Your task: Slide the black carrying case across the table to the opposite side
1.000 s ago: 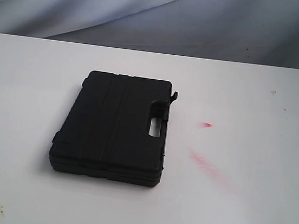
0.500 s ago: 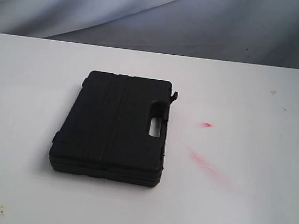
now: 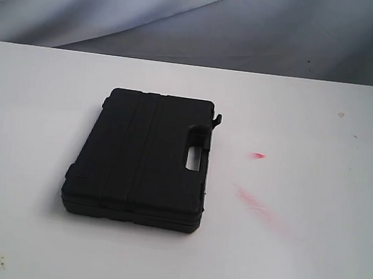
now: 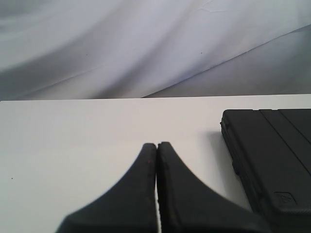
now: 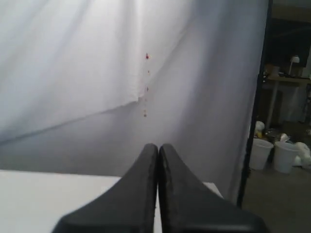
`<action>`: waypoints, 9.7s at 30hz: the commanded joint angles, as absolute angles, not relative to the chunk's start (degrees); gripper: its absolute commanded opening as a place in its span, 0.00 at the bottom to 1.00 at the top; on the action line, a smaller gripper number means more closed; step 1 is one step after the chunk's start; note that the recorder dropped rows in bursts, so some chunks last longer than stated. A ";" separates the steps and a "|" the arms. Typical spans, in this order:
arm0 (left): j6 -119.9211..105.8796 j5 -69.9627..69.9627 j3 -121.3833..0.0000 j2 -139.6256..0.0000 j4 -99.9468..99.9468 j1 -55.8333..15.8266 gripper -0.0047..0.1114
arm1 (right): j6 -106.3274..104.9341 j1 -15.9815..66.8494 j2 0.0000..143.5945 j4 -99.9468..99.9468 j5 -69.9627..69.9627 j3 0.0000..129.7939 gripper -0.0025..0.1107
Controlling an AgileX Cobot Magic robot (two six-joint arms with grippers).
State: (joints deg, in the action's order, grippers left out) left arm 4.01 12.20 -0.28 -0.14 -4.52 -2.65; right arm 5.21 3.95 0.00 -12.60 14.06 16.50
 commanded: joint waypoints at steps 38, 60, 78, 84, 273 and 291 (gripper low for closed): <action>4.19 11.60 0.00 0.00 -4.76 -2.60 0.04 | -14.75 4.06 57.59 16.43 65.72 45.10 0.02; 4.19 11.60 0.00 0.00 -4.76 -2.60 0.04 | 3.14 31.81 86.42 7.48 60.79 64.14 0.02; 4.19 11.60 0.00 0.00 -4.76 -2.60 0.04 | 11.21 39.48 104.19 9.06 45.57 70.81 0.02; 4.19 11.60 0.00 0.00 -4.76 -2.60 0.04 | 12.29 40.61 109.19 8.61 48.18 76.64 0.02; 4.19 11.60 0.00 0.00 -4.76 -2.60 0.04 | 30.02 15.93 111.61 -25.88 37.10 65.01 0.02; 4.19 11.60 0.00 0.00 -4.76 -2.60 0.04 | 30.02 14.68 111.61 -27.33 37.69 65.01 0.02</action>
